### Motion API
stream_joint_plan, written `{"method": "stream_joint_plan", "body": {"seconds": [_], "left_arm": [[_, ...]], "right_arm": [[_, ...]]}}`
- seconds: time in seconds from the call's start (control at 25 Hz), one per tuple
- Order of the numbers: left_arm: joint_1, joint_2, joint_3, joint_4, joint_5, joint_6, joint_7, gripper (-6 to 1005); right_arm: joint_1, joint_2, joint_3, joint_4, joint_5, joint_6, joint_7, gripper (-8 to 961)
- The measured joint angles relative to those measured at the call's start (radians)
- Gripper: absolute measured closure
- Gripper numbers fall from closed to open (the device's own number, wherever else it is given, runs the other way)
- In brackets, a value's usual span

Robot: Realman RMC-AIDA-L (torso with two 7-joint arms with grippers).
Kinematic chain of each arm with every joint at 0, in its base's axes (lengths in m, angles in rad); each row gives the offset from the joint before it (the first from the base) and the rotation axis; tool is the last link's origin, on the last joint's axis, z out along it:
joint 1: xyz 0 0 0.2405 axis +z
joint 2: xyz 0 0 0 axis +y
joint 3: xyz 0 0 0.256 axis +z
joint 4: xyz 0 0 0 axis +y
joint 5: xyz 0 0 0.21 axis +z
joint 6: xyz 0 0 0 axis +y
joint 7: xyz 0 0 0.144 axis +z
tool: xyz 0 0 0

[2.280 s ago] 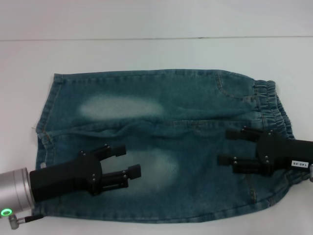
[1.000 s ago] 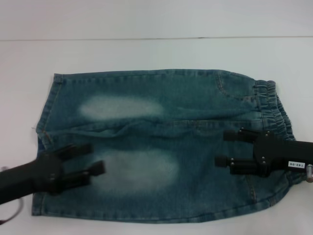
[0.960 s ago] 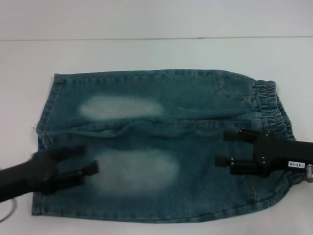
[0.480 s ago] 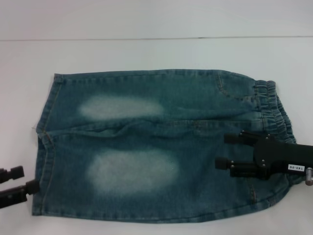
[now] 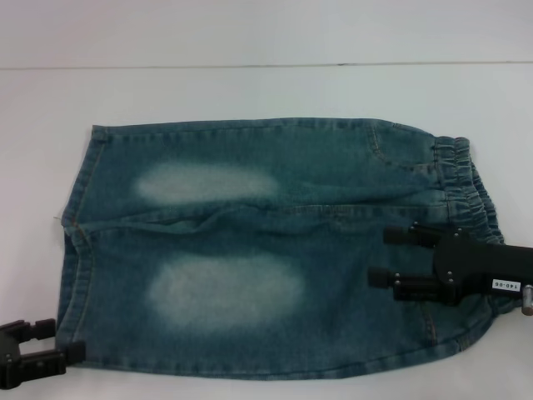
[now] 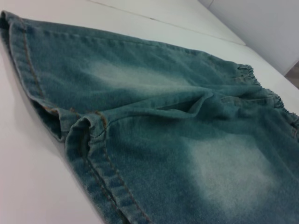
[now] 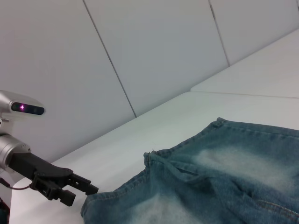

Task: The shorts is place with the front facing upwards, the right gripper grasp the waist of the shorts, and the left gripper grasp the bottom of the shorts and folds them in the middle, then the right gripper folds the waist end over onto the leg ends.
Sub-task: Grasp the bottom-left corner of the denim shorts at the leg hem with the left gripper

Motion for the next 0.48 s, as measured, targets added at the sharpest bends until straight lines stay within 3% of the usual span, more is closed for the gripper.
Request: {"method": "stream_joint_plan", "body": {"seconds": [0.48], "left_arm": [[0.018, -0.021, 0.012, 0.049, 0.013, 0.004, -0.016, 124]], "right_arm": [[0.0, -0.002, 0.0, 0.0, -0.003, 0.0, 0.002, 82]]}}
